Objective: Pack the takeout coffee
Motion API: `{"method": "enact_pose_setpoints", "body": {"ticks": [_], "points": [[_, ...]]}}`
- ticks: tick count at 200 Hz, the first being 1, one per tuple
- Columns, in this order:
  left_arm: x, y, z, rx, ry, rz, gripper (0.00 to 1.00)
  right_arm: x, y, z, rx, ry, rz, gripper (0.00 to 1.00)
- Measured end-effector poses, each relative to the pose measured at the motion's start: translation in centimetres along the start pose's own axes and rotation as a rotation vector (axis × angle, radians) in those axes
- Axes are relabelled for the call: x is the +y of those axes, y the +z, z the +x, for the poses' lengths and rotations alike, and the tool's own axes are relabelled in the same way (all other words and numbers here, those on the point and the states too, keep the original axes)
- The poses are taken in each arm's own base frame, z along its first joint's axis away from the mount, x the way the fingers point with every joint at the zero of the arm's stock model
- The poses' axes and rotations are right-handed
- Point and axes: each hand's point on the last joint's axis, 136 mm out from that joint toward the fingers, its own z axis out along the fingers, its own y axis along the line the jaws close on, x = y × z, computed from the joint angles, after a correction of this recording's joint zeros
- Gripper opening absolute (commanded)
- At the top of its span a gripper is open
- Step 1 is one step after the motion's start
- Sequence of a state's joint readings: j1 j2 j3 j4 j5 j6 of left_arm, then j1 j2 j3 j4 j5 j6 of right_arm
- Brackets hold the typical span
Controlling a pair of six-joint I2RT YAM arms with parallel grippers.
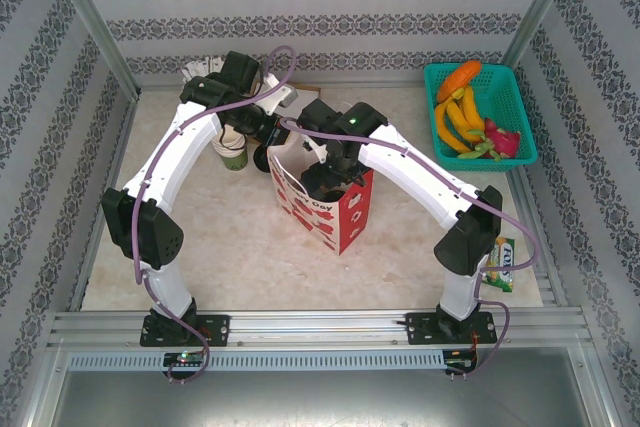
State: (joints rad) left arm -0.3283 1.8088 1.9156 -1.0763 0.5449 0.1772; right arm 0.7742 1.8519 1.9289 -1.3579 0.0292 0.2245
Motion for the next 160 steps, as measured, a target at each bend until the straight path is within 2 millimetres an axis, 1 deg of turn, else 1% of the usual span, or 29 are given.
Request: {"method": "enact_pose_setpoints", "body": {"ticks": [94, 112, 126, 137, 151, 160], "points": [[0.0, 0.0, 0.0, 0.000, 0.000, 0.000, 0.00, 0.0, 0.0, 0.0, 0.000, 0.000, 0.000, 0.98], [0.0, 0.0, 0.0, 0.000, -0.004, 0.000, 0.00, 0.0, -0.4, -0.1, -0.016, 0.000, -0.004, 0.98], [0.0, 0.0, 0.0, 0.000, -0.015, 0.000, 0.00, 0.1, -1.6, -0.5, -0.067, 0.001, -0.015, 0.98], [0.0, 0.0, 0.0, 0.000, -0.030, 0.003, 0.00, 0.1, -3.2, -0.9, -0.140, 0.007, -0.030, 0.98], [-0.1, 0.0, 0.0, -0.001, -0.051, 0.004, 0.00, 0.1, -6.1, -1.3, -0.263, 0.020, -0.057, 0.98], [-0.1, 0.0, 0.0, -0.002, -0.064, 0.006, 0.00, 0.0, -8.3, -1.6, -0.357, 0.036, -0.078, 0.98]]}}
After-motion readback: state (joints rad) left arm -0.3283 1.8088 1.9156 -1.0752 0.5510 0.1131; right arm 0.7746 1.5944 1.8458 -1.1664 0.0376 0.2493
